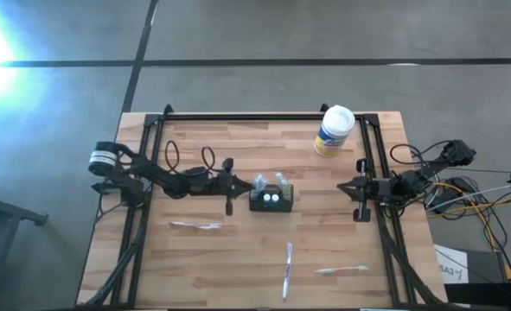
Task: Pick & Place toothbrushing station
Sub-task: Put the blue toothbrush into the wire organizer, then put the purple toothbrush into the wire organizer
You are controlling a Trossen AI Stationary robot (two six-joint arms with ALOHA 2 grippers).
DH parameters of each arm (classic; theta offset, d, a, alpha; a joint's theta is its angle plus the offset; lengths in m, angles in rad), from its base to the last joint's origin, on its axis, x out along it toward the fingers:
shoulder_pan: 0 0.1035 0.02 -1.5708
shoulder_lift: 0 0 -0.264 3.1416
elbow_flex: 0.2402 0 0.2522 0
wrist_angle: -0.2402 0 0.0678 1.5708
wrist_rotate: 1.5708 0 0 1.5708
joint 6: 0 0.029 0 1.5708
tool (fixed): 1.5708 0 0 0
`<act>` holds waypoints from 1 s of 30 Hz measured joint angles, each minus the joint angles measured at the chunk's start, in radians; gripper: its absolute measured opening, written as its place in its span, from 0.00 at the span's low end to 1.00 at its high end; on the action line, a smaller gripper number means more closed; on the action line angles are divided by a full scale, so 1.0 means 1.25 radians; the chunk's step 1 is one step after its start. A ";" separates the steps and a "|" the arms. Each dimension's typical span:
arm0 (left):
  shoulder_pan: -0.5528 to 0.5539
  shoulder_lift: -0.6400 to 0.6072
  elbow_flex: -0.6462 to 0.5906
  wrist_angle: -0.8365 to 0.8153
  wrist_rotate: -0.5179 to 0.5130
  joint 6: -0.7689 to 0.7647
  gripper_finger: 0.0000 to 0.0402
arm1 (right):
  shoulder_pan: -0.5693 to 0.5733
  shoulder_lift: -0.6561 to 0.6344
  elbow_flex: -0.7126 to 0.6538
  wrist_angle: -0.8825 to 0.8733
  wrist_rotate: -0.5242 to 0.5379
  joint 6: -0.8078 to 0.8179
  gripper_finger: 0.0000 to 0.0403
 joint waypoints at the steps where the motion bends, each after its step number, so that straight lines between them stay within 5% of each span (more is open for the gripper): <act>1: 0.000 -0.002 0.000 -0.002 0.000 0.000 0.08 | 0.000 0.000 0.000 0.000 0.000 0.000 0.02; 18: -0.001 -0.037 0.000 -0.063 0.037 0.011 0.62 | 0.000 0.000 0.000 0.000 0.000 0.000 0.02; 30: -0.002 -0.332 -0.007 -0.389 0.034 0.003 0.68 | 0.000 0.000 0.000 0.000 0.000 0.001 0.02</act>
